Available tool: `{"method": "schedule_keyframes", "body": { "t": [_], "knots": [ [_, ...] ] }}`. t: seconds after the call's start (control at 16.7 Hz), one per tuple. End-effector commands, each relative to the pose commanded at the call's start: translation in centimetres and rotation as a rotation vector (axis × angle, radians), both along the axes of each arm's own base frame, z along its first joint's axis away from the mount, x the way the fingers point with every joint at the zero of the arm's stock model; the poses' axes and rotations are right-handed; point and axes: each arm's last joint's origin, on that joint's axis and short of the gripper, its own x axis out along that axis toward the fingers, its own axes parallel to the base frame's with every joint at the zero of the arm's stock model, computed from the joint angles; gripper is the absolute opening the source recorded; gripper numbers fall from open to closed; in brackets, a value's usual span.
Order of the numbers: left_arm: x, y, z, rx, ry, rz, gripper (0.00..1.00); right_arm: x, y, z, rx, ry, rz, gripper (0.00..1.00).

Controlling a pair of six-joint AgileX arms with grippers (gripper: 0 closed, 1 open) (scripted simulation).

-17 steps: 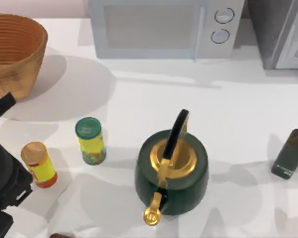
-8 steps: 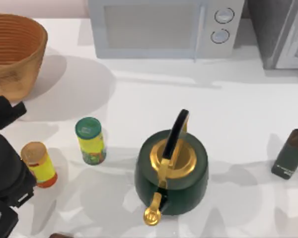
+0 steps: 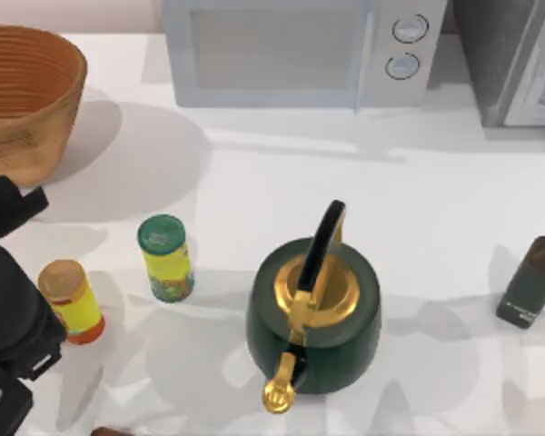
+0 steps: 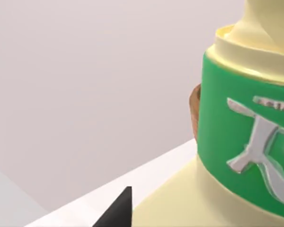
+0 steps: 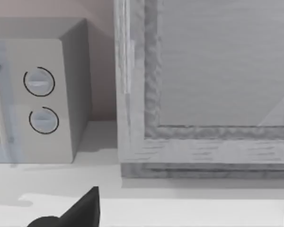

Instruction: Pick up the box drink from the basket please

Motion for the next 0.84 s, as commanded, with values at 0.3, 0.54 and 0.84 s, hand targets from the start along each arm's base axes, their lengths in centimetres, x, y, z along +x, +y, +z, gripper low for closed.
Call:
{"method": "schedule_keyframes", "body": {
  "t": [0.3, 0.54, 0.84],
  "knots": [
    [0.00, 0.00, 0.00, 0.000, 0.000, 0.000, 0.75, 0.00, 0.00, 0.00, 0.000, 0.000, 0.000, 1.00],
    [0.00, 0.00, 0.00, 0.000, 0.000, 0.000, 1.00, 0.00, 0.00, 0.00, 0.000, 0.000, 0.000, 1.00],
    [0.00, 0.00, 0.00, 0.000, 0.000, 0.000, 1.00, 0.00, 0.00, 0.00, 0.000, 0.000, 0.000, 1.00]
  ]
}}
